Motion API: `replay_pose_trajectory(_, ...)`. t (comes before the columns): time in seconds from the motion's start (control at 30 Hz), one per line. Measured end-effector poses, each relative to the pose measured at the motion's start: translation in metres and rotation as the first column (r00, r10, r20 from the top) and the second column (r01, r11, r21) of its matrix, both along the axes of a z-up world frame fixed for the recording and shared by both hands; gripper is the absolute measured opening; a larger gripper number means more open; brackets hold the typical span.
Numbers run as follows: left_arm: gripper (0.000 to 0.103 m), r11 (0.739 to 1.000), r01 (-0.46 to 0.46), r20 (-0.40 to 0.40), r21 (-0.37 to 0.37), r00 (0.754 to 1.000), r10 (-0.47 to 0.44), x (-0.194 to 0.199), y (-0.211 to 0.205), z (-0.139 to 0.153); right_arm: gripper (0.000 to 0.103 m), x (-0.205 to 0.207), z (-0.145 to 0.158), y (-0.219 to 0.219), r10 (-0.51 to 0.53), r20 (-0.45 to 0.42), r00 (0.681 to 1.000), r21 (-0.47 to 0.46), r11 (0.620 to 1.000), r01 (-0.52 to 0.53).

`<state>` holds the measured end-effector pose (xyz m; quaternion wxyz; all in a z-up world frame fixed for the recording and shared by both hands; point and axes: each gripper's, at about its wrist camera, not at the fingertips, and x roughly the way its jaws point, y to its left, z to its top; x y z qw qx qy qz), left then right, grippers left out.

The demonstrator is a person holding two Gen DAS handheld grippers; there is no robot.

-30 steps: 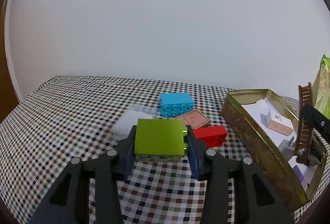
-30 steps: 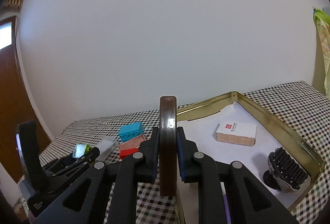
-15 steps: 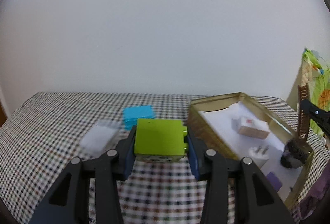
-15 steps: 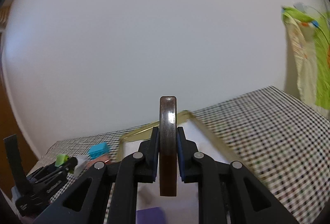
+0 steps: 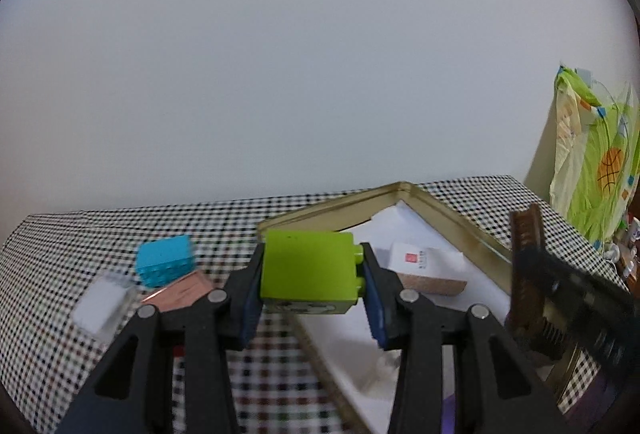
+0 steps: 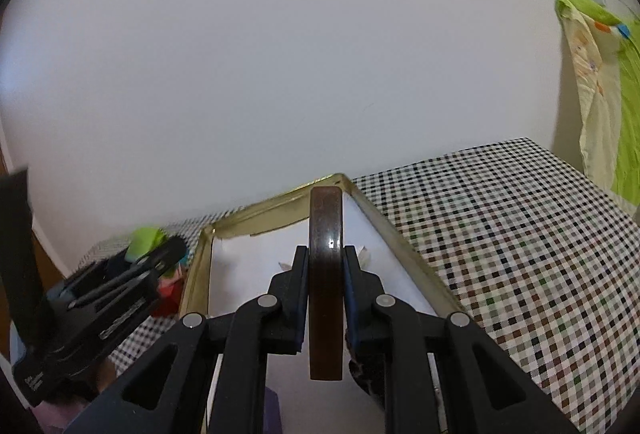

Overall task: Organize rigid objects
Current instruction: 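Carry the green brick and brown bar toward the tin tray, then lower the green brick and brown bar into the tray and open both grippers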

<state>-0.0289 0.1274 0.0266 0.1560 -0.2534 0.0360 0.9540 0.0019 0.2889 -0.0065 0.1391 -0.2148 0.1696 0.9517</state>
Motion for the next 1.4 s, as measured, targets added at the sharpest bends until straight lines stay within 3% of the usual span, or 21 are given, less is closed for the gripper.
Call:
replay_pose_trajectory(0.5,0.042,0.996,0.016,0.066,-0.088,0.998,-0.010,-0.015,0.029,-0.020,0.018,-0.012,-0.009,-0.001,0.017,0.080,0.997,-0.001,1.000,-0.017)
replay_pose_trajectory(1.0,0.043,0.995,0.000,0.100,-0.101,0.995,0.010,-0.021,0.029,-0.025,0.018,-0.020,-0.018,0.008,0.006,0.106,0.994,-0.013,1.000,-0.004)
replay_pose_trajectory(1.07,0.058,0.996,-0.003,0.115,-0.086,0.993,0.012,-0.021,0.027,-0.024,0.018,-0.016,-0.016,0.009,-0.004,0.092,0.996,-0.020,1.000,0.006)
replay_pose_trajectory(1.13,0.089,0.997,-0.014,0.115,-0.073,0.993,0.022,-0.020,0.025,-0.021,0.018,-0.013,-0.014,0.010,-0.011,0.078,0.997,-0.024,1.000,0.013)
replay_pose_trajectory(1.2,0.103,0.998,-0.037,0.080,-0.060,0.996,0.042,-0.015,0.022,-0.016,0.018,-0.013,-0.012,0.009,-0.024,0.069,0.997,-0.020,0.999,0.025)
replay_pose_trajectory(1.4,0.102,0.995,-0.063,0.023,-0.073,0.998,0.065,-0.007,0.015,-0.010,0.023,-0.006,-0.008,0.015,-0.048,0.036,0.998,-0.028,0.998,0.049)
